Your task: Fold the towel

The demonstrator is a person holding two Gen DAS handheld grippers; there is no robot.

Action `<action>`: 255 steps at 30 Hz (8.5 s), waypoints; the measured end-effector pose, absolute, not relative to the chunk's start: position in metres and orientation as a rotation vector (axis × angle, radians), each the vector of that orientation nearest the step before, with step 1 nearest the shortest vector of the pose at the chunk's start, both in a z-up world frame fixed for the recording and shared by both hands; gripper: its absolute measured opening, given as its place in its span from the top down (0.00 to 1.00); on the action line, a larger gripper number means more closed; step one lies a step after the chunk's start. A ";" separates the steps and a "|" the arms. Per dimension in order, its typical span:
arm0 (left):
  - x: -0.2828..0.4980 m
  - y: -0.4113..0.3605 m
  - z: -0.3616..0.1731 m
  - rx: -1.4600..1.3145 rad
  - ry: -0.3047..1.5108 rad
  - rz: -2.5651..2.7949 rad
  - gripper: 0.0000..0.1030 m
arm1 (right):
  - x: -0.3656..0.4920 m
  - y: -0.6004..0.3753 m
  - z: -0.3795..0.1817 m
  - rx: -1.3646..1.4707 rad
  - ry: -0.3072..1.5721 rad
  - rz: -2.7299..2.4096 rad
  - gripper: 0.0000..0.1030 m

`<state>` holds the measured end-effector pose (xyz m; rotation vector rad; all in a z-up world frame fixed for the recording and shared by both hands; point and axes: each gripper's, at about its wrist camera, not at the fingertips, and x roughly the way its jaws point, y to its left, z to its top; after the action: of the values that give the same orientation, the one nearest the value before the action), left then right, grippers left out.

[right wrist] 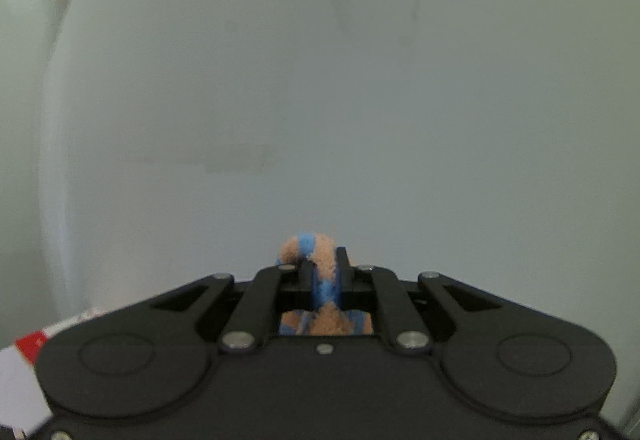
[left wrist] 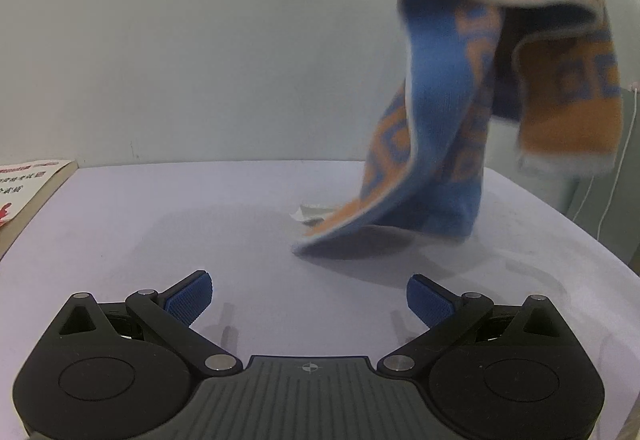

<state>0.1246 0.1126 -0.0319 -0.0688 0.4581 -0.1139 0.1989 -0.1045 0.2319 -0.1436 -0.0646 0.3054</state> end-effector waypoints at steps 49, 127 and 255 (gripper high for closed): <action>0.257 0.028 -0.044 0.024 0.638 -0.298 0.01 | 0.208 -0.185 0.002 0.000 0.336 0.086 0.32; 0.109 0.247 -0.060 -0.060 0.584 0.245 0.91 | 0.189 -0.162 -0.047 0.277 0.532 0.350 0.45; 0.110 0.252 -0.061 -0.111 0.583 0.181 0.90 | 0.142 -0.191 -0.034 0.080 0.395 0.073 0.98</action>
<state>0.1096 0.2515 -0.0608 -0.1105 0.5826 0.1806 0.1417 -0.1910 -0.0338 0.0803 0.3955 0.0728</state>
